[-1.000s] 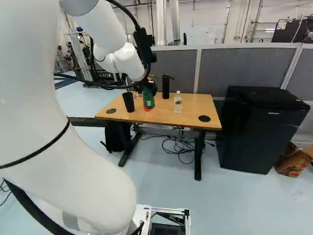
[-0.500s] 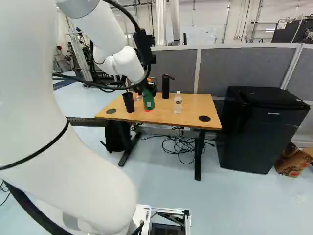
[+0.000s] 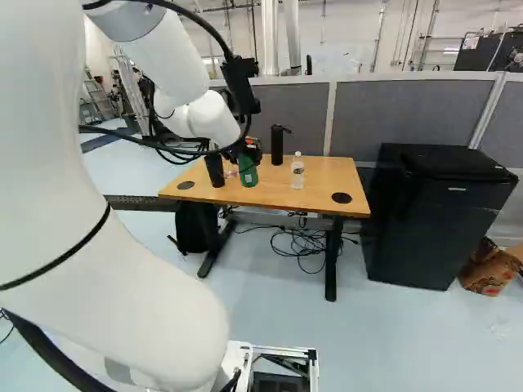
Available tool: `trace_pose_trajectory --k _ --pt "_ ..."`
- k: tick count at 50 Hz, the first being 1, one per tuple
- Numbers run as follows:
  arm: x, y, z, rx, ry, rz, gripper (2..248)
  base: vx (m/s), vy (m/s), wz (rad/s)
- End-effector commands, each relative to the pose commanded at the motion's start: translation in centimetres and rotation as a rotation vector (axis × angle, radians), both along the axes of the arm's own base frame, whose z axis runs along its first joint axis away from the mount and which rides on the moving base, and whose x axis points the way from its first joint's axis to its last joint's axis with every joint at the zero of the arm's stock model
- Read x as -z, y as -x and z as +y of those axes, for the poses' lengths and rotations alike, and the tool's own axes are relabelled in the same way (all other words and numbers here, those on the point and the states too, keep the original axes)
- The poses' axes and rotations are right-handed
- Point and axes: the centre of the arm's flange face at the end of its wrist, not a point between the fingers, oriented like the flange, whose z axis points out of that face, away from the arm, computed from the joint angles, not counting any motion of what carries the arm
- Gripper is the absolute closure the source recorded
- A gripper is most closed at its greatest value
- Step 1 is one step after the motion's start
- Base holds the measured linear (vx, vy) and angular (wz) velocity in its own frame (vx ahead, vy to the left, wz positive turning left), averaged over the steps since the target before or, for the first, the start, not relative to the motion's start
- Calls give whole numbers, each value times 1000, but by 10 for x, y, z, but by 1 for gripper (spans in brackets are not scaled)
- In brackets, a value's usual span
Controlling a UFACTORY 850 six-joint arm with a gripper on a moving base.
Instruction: Pick up the green bottle from the table
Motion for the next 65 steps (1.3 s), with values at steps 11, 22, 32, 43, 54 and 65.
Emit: trace_pose_trajectory --k 11,22,32,43,54,65 --pt "15 12 1 -1 -2 -35 233 0 0 0" --pt "33 27 2 -2 -3 -77 233 0 0 0" --pt "51 44 3 -3 -5 -120 233 0 0 0" --pt "72 66 4 -4 -7 -172 233 0 0 0" --pt "91 88 5 -5 -9 -220 233 0 0 0" --pt "106 107 5 -5 -10 -262 233 0 0 0"
